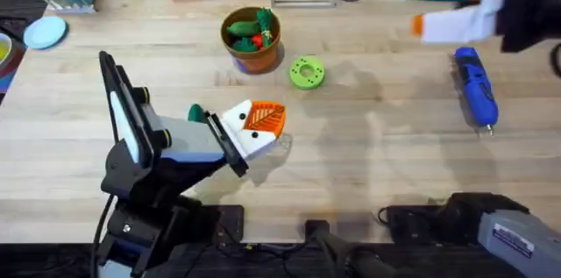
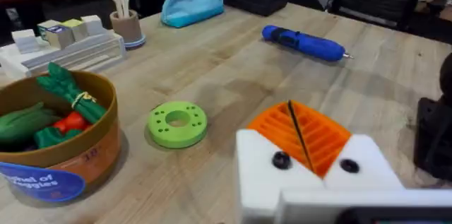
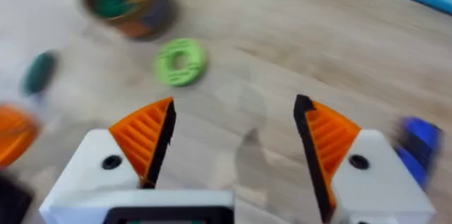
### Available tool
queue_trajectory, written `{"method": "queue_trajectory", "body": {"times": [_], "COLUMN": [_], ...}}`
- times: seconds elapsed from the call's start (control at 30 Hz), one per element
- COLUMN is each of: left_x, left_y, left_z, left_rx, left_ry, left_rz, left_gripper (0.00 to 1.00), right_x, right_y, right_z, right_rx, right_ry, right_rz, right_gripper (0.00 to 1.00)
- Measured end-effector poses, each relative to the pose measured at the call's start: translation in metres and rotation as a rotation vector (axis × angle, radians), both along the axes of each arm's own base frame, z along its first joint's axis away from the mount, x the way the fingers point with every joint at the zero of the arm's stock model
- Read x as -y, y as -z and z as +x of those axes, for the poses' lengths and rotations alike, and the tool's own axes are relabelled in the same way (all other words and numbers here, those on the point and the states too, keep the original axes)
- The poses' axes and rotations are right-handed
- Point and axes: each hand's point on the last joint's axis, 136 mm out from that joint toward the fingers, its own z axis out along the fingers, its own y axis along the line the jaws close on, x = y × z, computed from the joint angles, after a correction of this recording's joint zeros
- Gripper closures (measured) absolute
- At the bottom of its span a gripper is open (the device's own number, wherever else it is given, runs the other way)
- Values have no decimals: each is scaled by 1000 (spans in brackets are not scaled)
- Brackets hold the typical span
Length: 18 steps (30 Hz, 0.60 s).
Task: Pick up the gripper from the table and insert it into the empty holder that is missing its gripper. Then pick up a screw, insert it into the mounting hole, and use the screwdriver to tighten it. Finally, clean up the table by picking up the vegetable and placing it into the bucket.
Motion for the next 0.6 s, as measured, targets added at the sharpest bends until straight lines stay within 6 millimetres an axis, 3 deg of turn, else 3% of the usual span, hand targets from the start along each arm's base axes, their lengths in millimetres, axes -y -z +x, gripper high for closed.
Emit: {"method": "queue_trajectory", "body": {"times": [0.17, 0.2, 0.4, 0.6], "left_x": [0, 0, -1, -1], "left_y": [0, 0, 0, 0], "left_z": [0, 0, 1, 1], "left_rx": [0, 0, 0, 0], "left_ry": [-2, -3, -5, -6], "left_rz": [0, 0, 0, 0], "left_gripper": [993, 993, 993, 993], "right_x": [80, 123, 191, 225], "right_y": [19, 40, 81, 112], "right_z": [13, 17, 19, 7], "right_rx": [-67, -148, -277, -386], "right_ry": [313, 449, 640, 712], "right_rz": [-94, -114, -104, -161], "right_gripper": [9, 8, 7, 9]}}
